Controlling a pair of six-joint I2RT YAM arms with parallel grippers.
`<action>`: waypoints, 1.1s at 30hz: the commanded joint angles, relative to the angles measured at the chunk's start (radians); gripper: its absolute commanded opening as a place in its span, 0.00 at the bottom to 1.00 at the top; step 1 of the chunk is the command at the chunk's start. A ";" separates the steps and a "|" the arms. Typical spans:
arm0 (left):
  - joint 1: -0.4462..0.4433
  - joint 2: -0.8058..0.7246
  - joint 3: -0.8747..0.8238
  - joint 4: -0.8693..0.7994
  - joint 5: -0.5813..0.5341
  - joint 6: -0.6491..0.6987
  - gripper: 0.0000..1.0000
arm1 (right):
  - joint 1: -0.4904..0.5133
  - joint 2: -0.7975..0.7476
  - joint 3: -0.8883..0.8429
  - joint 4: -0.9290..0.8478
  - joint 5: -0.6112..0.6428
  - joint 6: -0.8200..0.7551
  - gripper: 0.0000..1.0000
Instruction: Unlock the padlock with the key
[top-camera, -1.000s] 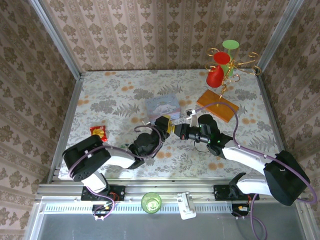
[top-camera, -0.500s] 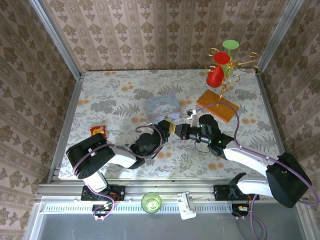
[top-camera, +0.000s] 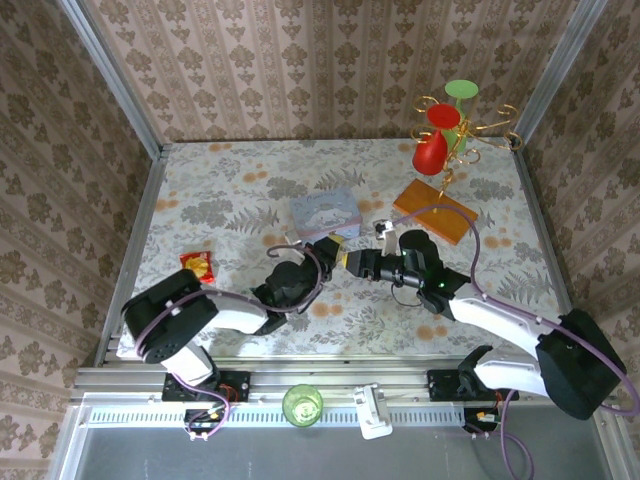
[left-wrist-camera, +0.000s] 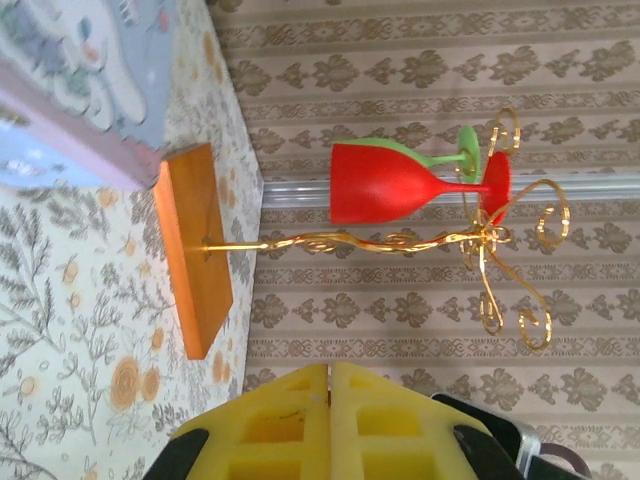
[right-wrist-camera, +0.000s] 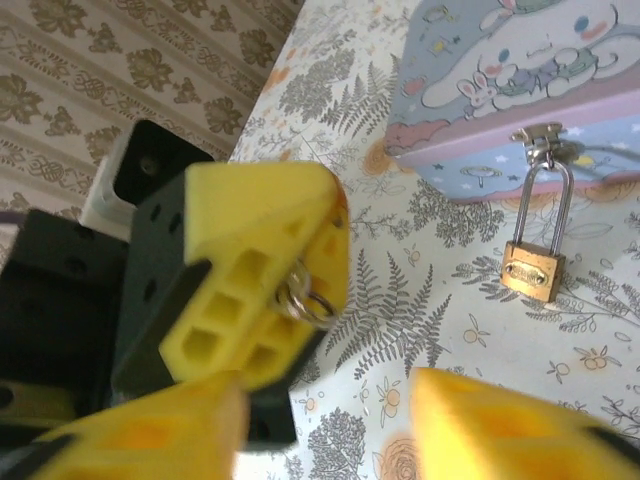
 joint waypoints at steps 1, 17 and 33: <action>0.025 -0.128 0.066 -0.211 0.081 0.236 0.00 | -0.028 -0.090 -0.009 -0.041 -0.009 -0.135 0.76; 0.044 -0.268 0.216 -0.471 0.364 0.616 0.00 | -0.204 -0.047 0.072 0.285 -0.582 -0.107 0.63; 0.024 -0.298 0.175 -0.349 0.343 0.640 0.00 | -0.179 0.005 0.061 0.321 -0.554 -0.070 0.32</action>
